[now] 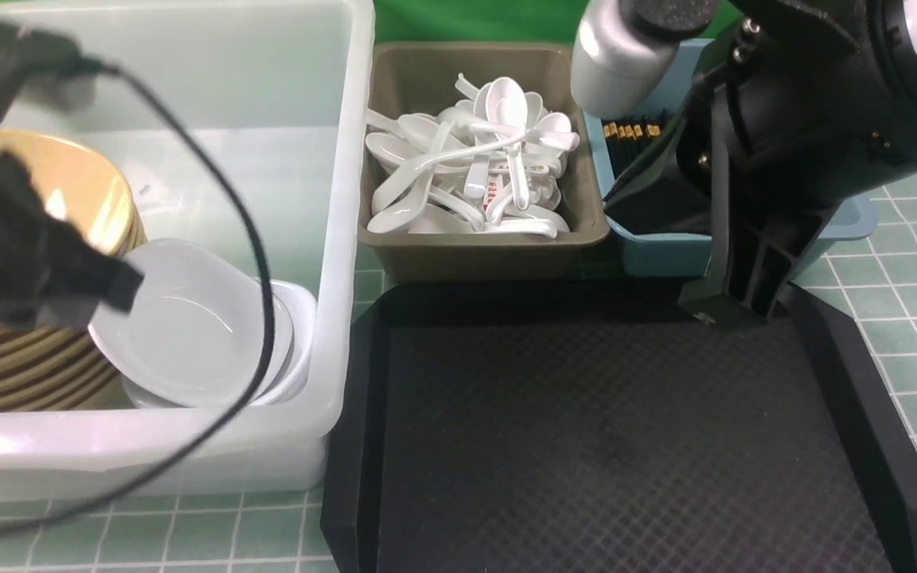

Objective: On blue table put chopsticks spoon bowls plates into blue grey white boxes.

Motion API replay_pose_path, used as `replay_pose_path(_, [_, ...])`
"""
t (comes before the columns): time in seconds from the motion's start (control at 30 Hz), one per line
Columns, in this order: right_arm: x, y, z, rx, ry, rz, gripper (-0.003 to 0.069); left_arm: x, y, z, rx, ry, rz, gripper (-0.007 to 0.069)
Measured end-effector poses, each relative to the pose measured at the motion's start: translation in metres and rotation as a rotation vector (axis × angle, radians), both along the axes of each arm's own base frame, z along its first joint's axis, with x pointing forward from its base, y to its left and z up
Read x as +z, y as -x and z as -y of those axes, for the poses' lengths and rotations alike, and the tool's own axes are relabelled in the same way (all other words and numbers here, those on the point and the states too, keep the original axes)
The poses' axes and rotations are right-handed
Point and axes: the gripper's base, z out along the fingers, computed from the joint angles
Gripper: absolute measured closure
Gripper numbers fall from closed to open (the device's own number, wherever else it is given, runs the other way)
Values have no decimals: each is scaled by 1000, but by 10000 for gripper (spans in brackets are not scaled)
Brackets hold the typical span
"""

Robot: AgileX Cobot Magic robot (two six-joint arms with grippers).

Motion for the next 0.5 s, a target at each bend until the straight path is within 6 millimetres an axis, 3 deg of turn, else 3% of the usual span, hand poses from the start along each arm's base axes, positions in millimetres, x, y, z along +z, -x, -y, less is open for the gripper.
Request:
replay_pose_path(0.2, [0, 0, 0, 13, 4, 13, 580, -5, 1, -6, 161, 9, 8, 607])
replay_pose_path(0.33, [0, 0, 0, 15, 7, 15, 575, -12, -8, -5, 204, 11, -11, 492])
replay_pose_path(0.43, [0, 0, 0, 17, 8, 16, 571, -20, -18, -1, 254, 45, -25, 331])
replay_pose_path(0.5, [0, 0, 0, 17, 8, 16, 570, -23, -21, 0, 271, 50, -32, 284])
